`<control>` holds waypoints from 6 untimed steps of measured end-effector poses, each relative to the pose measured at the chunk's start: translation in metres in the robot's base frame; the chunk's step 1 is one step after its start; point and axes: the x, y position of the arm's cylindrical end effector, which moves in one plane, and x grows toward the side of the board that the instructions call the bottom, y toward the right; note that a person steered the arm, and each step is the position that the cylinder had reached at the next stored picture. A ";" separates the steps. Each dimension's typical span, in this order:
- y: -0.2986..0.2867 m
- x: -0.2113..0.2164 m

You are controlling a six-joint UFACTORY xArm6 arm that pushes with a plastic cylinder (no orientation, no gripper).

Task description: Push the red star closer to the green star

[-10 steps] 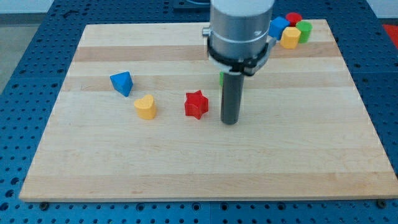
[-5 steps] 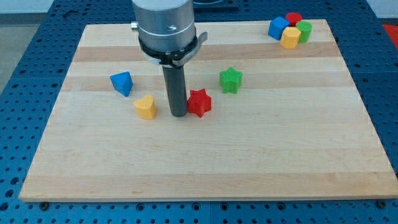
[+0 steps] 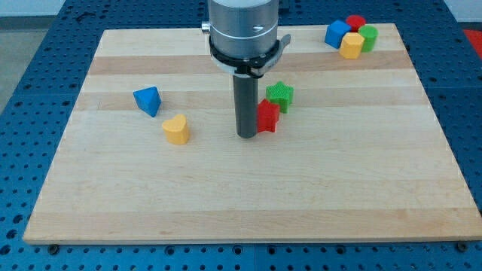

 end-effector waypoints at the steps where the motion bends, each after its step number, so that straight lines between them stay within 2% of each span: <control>1: 0.004 0.000; 5: 0.030 -0.005; 6: 0.029 0.015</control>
